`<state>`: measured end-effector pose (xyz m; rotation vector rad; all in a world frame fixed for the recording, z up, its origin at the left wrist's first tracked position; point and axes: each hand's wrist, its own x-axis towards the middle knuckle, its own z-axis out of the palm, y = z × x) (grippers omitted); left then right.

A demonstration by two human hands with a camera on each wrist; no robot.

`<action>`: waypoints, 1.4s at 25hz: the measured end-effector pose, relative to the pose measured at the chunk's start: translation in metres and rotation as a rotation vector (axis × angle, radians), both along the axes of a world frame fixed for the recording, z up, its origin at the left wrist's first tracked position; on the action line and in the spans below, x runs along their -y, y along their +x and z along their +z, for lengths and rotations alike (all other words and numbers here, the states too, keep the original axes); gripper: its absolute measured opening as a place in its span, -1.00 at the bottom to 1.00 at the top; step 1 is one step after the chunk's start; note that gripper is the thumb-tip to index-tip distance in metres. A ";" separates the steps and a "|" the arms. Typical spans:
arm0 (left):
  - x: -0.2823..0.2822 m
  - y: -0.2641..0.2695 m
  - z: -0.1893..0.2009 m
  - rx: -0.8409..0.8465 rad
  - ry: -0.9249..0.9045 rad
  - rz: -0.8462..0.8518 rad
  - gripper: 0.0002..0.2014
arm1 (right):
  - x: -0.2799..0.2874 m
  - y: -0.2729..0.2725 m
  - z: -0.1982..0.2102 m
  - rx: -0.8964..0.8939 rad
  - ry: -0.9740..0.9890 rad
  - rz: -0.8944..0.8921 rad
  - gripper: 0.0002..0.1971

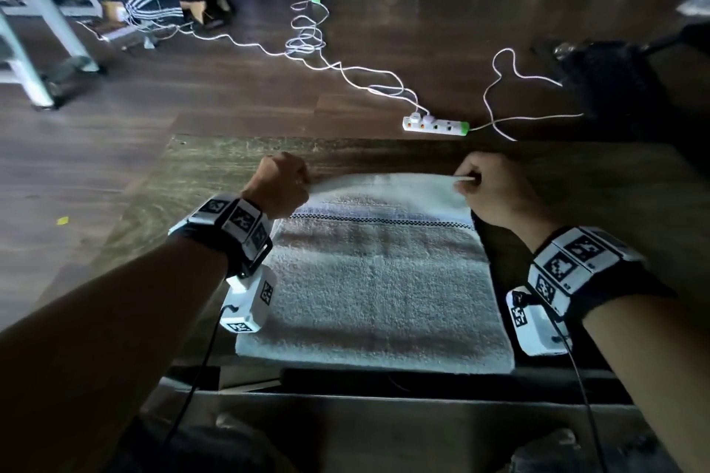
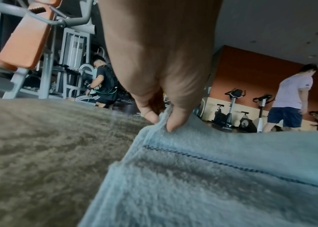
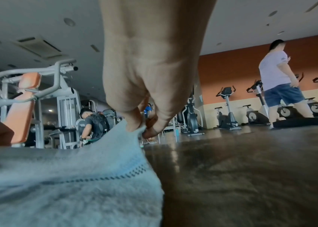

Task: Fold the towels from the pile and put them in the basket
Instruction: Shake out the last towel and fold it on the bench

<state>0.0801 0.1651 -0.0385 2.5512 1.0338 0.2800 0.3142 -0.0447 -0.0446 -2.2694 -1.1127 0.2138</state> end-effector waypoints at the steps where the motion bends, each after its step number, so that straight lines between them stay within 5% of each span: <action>1: 0.005 -0.003 0.004 -0.053 0.001 -0.008 -0.83 | 0.005 -0.007 0.007 -0.012 0.035 0.020 -0.93; 11: 0.044 -0.069 0.024 -0.353 -0.014 -0.059 -0.83 | 0.079 -0.074 0.019 -0.082 0.068 0.147 -0.84; 18: 0.123 -0.026 0.040 0.202 -0.126 -0.387 -0.91 | 0.075 -0.111 0.020 -0.051 0.346 0.260 -0.86; 25: 0.141 -0.004 0.023 0.305 -0.269 -0.417 -0.88 | 0.082 -0.106 0.003 0.025 0.455 0.234 -0.84; 35: 0.135 0.031 0.018 0.469 -0.179 -0.281 -0.94 | 0.075 -0.093 0.002 0.015 0.430 0.177 -0.81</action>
